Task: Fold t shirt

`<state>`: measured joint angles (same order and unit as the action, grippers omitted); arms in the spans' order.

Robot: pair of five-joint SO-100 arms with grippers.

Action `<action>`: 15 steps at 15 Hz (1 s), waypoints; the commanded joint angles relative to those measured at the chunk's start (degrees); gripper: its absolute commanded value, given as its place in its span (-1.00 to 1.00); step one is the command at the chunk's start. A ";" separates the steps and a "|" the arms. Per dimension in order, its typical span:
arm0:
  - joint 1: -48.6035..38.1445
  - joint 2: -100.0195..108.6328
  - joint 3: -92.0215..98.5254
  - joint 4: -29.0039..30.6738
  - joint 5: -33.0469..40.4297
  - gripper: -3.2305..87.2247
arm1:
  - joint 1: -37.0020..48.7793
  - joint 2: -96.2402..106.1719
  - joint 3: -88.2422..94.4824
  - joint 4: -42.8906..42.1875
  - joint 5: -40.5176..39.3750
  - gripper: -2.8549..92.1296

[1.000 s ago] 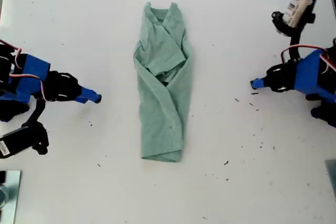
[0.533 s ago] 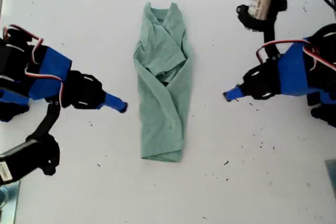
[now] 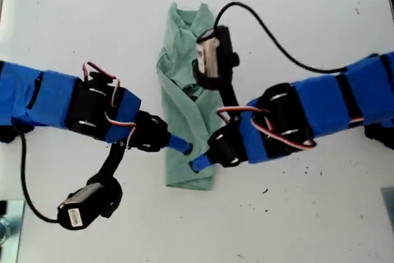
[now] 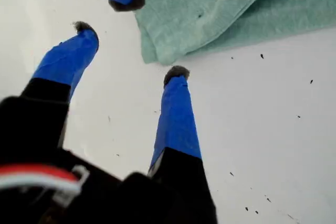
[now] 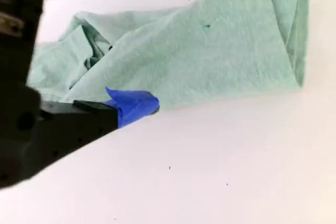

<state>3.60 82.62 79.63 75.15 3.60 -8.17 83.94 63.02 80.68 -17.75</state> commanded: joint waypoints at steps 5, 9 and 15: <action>3.60 -16.08 -9.32 -5.71 1.32 -0.27 | -4.48 -12.13 -4.13 -7.29 4.66 -0.38; 5.10 -26.72 -19.60 -5.36 2.37 -0.64 | -4.22 -20.83 -4.48 -12.04 4.92 -0.46; 6.86 -27.77 -27.33 -5.54 5.01 -0.93 | -6.15 -18.46 -7.91 -10.81 -1.05 -0.95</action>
<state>8.00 54.05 55.11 70.31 7.21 -12.83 62.05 56.34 68.55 -16.08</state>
